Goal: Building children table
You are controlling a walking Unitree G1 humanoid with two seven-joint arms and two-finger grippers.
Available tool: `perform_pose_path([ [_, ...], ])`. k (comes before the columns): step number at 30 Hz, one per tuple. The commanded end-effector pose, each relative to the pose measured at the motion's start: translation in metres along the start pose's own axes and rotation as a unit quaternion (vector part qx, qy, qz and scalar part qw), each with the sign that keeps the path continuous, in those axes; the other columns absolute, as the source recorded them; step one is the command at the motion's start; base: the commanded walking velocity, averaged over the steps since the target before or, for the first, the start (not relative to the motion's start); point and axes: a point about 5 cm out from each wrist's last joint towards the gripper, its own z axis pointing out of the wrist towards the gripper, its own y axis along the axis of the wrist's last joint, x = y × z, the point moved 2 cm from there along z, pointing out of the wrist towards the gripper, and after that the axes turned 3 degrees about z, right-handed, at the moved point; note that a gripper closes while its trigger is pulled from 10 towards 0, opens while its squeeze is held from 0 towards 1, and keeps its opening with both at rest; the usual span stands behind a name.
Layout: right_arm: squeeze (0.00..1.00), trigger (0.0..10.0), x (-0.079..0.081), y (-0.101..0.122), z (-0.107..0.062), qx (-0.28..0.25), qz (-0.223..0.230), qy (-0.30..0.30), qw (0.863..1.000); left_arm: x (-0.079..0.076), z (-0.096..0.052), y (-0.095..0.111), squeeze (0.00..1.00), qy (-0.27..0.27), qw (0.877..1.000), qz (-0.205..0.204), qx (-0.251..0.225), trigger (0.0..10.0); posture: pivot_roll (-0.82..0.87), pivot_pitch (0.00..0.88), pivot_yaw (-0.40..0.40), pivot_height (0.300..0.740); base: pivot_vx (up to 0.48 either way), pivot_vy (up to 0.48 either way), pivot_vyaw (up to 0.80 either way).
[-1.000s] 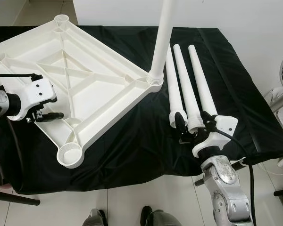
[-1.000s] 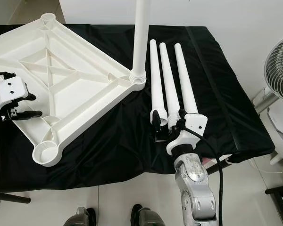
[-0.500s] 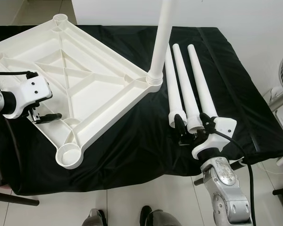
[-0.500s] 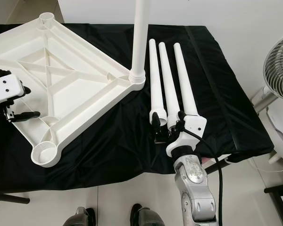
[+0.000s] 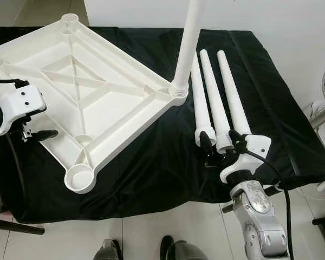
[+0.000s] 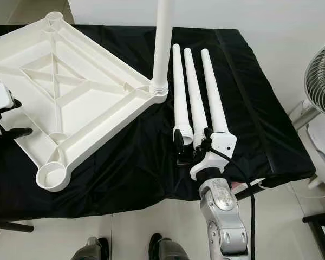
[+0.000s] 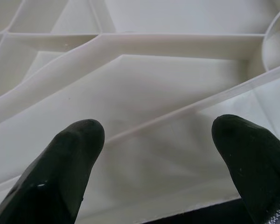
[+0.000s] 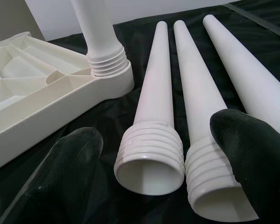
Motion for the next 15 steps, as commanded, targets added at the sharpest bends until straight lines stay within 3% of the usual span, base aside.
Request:
perform_pose_path([
  [1, 0.00, 10.0, -0.002, -0.001, -0.003, 0.007, -0.001, -0.004, 1.000, -0.011, 0.009, 0.000, 0.00, -0.027, 1.000, 0.015, 0.005, 10.0, 0.04, 0.238, -0.044, 0.740, 0.000, 0.000, 0.00],
  [9, 0.00, 10.0, -0.003, -0.001, -0.003, 0.006, -0.001, -0.007, 1.000, -0.021, 0.025, 0.006, 0.00, -0.058, 0.997, 0.049, 0.006, 10.0, 0.04, 0.240, -0.038, 0.740, 0.000, 0.000, 0.00],
  [15, 0.00, 10.0, -0.003, -0.001, -0.003, 0.006, -0.002, -0.009, 1.000, -0.026, 0.033, 0.008, 0.00, -0.080, 0.996, 0.049, 0.001, 10.0, 0.04, 0.240, -0.038, 0.740, 0.000, 0.000, 0.00],
])
